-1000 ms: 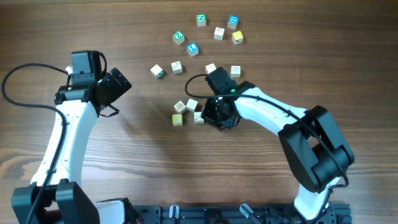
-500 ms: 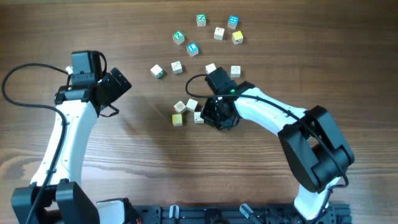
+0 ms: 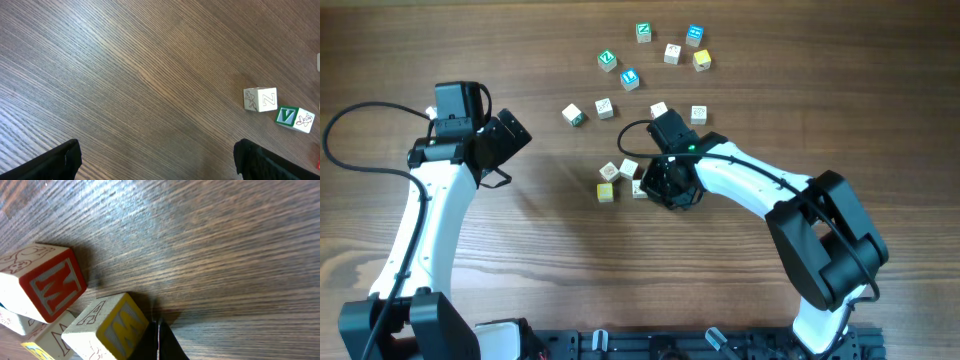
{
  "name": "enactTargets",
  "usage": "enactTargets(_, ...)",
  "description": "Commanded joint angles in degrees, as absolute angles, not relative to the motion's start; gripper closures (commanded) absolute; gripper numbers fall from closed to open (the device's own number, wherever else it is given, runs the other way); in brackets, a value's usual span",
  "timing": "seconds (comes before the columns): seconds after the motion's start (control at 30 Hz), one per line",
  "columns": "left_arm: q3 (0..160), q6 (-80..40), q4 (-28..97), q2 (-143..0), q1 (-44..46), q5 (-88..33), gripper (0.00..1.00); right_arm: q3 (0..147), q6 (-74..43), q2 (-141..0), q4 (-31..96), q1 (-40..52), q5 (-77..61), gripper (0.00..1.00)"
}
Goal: Form a circle
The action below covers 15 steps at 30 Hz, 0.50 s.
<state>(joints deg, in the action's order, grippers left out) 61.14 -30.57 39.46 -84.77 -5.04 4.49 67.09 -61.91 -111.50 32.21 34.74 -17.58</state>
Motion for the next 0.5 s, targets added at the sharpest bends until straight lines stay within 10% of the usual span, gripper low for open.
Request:
enactTargets(0.0,61.84,-30.50,39.46,-84.42,-5.15,4.80,0.00,66.67,-63.18,-111.20,31.92,35.09,-17.91,0.96)
enactTargets(0.47,61.84,-30.50,39.44,-84.42,-5.15,4.80,0.00,66.67,-63.22,-111.20,31.27,35.83,-18.11,0.96)
